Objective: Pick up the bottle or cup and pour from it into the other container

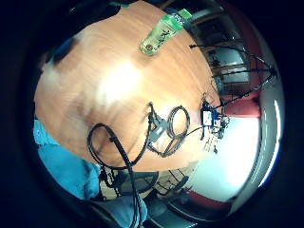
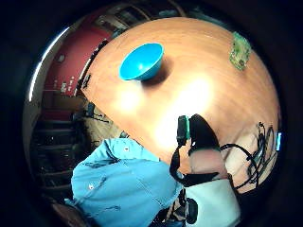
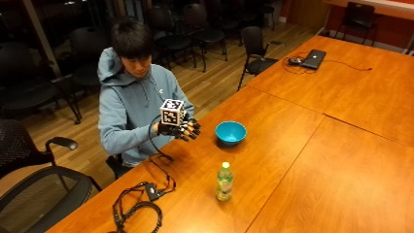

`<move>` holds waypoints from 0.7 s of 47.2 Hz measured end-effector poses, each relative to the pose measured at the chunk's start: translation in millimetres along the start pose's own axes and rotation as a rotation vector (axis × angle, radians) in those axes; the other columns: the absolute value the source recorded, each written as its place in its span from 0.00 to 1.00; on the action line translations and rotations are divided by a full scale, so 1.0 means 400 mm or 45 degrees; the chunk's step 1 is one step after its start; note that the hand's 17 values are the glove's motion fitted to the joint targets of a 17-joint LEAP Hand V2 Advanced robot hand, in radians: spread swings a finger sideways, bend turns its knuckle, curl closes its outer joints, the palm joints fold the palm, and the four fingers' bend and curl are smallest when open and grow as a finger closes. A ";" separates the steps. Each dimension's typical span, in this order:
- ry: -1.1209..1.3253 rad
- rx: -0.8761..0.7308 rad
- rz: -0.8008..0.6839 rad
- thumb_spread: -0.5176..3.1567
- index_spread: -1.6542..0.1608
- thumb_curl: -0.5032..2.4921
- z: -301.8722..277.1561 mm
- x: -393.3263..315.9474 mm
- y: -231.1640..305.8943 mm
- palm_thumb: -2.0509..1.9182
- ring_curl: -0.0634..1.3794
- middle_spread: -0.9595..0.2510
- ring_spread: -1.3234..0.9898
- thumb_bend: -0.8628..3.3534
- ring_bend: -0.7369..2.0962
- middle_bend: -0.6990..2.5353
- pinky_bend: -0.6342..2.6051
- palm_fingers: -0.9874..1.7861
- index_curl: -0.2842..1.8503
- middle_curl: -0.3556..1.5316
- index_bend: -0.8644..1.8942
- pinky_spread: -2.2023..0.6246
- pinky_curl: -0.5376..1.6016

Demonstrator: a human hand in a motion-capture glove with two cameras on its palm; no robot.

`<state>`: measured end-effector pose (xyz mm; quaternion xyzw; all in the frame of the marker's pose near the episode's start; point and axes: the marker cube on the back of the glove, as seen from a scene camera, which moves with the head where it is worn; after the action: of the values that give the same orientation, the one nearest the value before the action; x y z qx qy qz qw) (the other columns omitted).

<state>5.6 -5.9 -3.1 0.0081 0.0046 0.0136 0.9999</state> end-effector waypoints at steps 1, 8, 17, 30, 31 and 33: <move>0.002 0.001 0.004 0.25 0.81 0.21 0.000 0.001 -0.002 0.64 0.08 0.80 0.59 0.28 0.37 0.27 0.33 0.49 0.15 0.21 0.36 0.82 0.29; -0.016 0.005 -0.013 0.33 0.74 0.23 0.005 -0.013 -0.009 0.67 0.14 0.80 0.61 0.28 0.39 0.27 0.36 0.46 0.18 0.24 0.36 0.84 0.33; 0.007 0.001 0.005 0.38 0.71 0.26 -0.007 -0.004 -0.024 0.68 0.17 0.80 0.62 0.26 0.40 0.27 0.37 0.45 0.20 0.27 0.36 0.86 0.34; 0.035 -0.032 0.002 0.40 0.70 0.28 -0.002 -0.004 0.008 0.69 0.19 0.80 0.63 0.24 0.41 0.28 0.38 0.44 0.22 0.31 0.37 0.87 0.36; 0.035 -0.033 0.004 0.41 0.70 0.28 -0.001 -0.003 0.012 0.69 0.19 0.80 0.63 0.24 0.41 0.28 0.38 0.44 0.22 0.31 0.37 0.87 0.36; 0.034 -0.038 0.008 0.41 0.70 0.29 0.003 -0.003 0.024 0.69 0.20 0.80 0.63 0.23 0.41 0.28 0.38 0.44 0.22 0.31 0.37 0.87 0.36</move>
<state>4.3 3.7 -1.6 -0.0071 0.0176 0.0170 0.9997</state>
